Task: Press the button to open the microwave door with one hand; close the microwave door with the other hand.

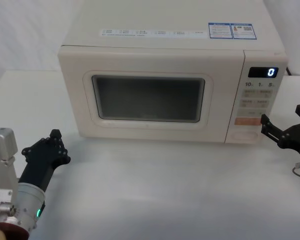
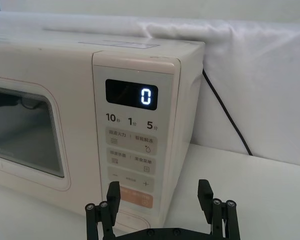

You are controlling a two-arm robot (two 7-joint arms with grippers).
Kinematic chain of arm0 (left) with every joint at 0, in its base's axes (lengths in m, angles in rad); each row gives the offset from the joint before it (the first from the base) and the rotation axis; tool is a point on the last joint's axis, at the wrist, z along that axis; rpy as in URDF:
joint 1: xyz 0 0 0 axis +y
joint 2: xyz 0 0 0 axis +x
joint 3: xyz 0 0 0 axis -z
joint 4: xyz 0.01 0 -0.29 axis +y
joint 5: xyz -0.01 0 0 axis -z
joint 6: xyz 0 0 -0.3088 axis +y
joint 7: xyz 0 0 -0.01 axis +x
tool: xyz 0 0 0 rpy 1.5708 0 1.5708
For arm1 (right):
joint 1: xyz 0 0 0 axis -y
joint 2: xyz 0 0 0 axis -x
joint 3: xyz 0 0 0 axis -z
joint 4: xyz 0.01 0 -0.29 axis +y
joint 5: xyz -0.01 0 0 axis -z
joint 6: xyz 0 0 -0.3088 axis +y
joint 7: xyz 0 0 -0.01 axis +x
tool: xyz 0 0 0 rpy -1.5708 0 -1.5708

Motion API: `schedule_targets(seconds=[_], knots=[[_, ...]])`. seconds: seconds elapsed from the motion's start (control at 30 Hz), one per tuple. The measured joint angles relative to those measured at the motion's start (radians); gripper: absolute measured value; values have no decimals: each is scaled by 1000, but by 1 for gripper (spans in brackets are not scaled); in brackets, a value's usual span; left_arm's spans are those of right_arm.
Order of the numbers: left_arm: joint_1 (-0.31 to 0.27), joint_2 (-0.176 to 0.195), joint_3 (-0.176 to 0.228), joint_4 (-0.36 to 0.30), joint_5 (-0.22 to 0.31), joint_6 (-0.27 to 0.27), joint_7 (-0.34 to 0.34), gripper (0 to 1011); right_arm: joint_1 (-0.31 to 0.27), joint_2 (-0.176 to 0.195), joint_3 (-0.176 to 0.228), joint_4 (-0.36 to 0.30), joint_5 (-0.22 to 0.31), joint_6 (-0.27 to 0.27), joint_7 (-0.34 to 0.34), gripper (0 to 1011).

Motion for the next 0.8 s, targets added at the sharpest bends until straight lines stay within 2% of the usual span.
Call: schedule_targets(seconds=[0.17, 0.8], knots=[[0, -11, -5, 1, 14, 2, -2, 0, 0, 0, 0, 0, 0, 0, 0, 1002], [0, -7, -3, 1, 10, 1, -1, 0, 0, 0, 0, 0, 0, 0, 0, 1002]])
